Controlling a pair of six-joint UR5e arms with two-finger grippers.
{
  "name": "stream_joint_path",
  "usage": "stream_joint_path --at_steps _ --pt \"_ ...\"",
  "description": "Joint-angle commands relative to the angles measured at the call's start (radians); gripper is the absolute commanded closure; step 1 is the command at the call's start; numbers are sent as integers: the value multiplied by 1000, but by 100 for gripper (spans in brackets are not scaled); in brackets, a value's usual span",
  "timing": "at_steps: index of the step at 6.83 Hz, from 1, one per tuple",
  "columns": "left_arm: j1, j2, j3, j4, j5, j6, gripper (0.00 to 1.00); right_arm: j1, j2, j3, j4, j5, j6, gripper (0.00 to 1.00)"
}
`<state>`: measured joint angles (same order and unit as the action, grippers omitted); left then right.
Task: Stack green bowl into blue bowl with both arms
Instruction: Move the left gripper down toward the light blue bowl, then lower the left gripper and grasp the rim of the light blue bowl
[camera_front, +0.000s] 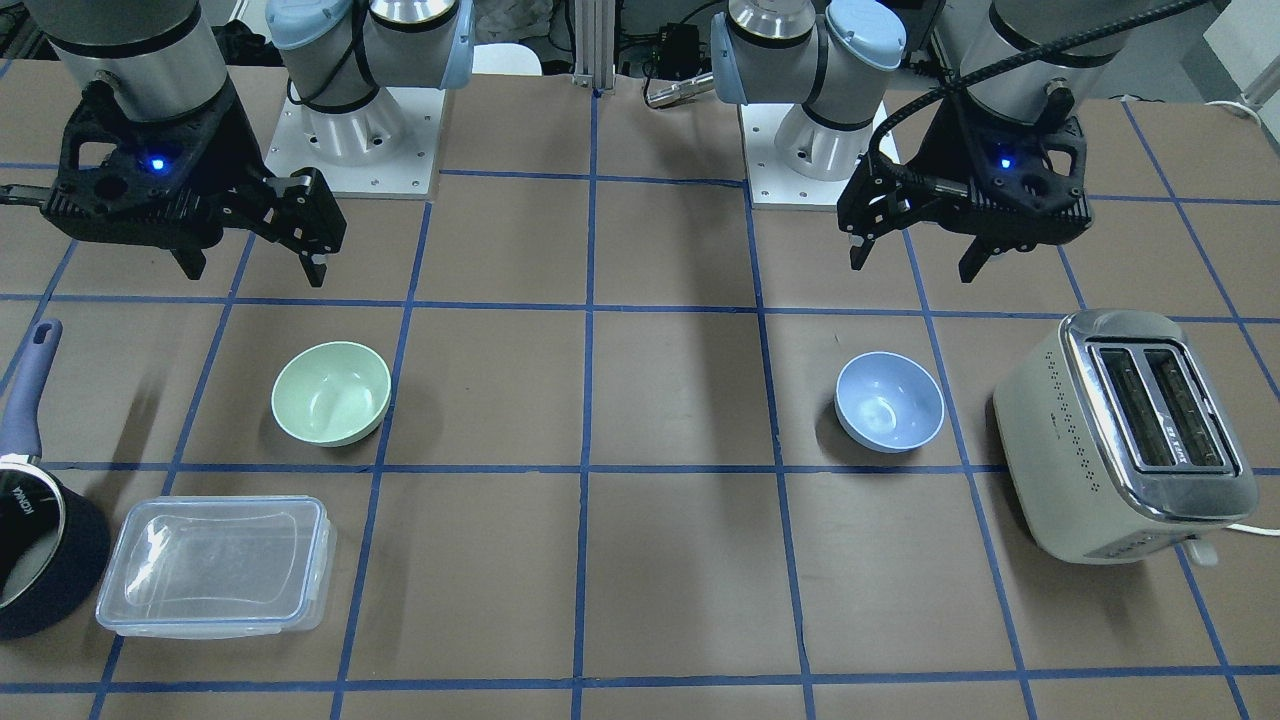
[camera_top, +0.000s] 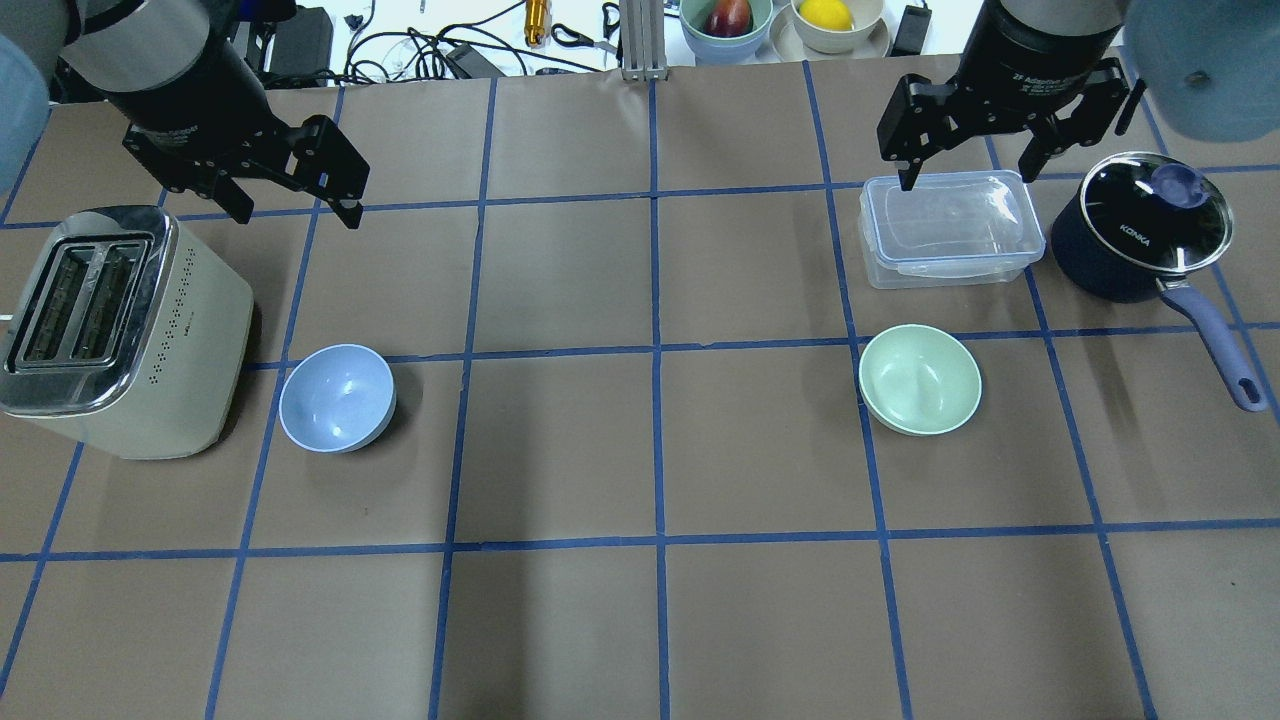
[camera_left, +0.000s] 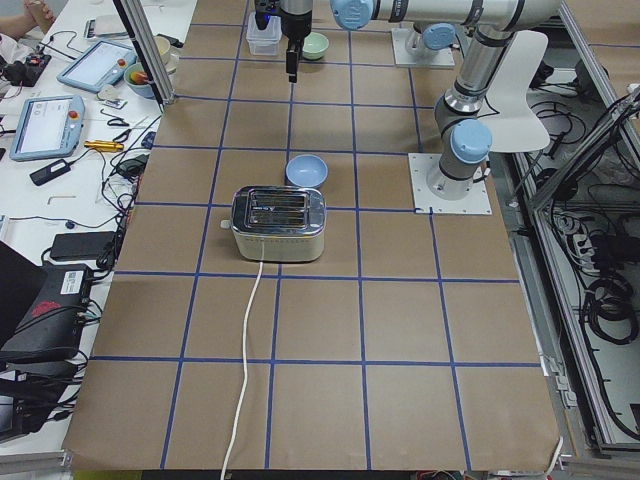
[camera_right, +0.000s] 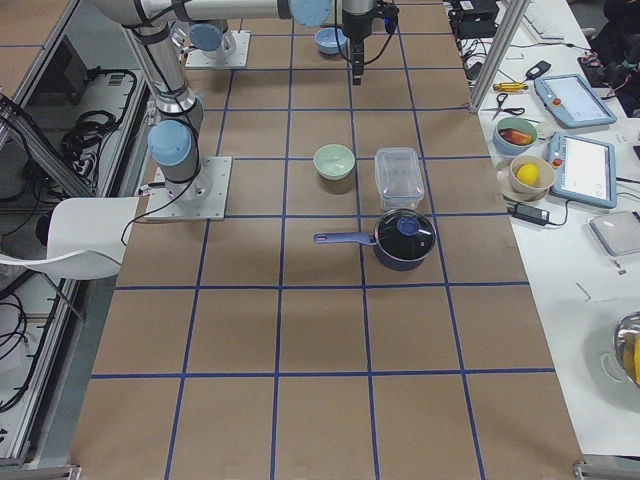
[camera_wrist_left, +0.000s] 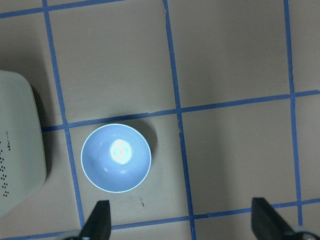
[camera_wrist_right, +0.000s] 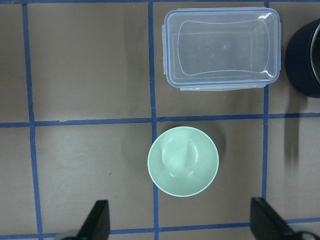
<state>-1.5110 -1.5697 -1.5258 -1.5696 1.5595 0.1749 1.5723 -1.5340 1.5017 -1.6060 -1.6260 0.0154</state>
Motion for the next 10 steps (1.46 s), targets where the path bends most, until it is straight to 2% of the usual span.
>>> stream_joint_path --at_steps 1,4,5,6,8,9,10 --pt "0 4 -4 0 -3 0 0 0 0 2 0 0 0 0" --pt "2 -3 -7 -12 7 -5 0 0 0 0 0 0 0 0" --pt "6 -34 -23 -4 -2 -35 0 0 0 0 0 0 0 0" --pt "14 -79 -93 69 -4 -58 0 0 0 0 0 0 0 0" --pt "18 -169 -311 382 4 -57 0 0 0 2 1 0 0 0" --pt "47 -196 -430 478 7 -42 0 0 0 2 0 0 0 0" --pt "92 -211 -500 541 7 -40 0 0 0 2 1 0 0 0"
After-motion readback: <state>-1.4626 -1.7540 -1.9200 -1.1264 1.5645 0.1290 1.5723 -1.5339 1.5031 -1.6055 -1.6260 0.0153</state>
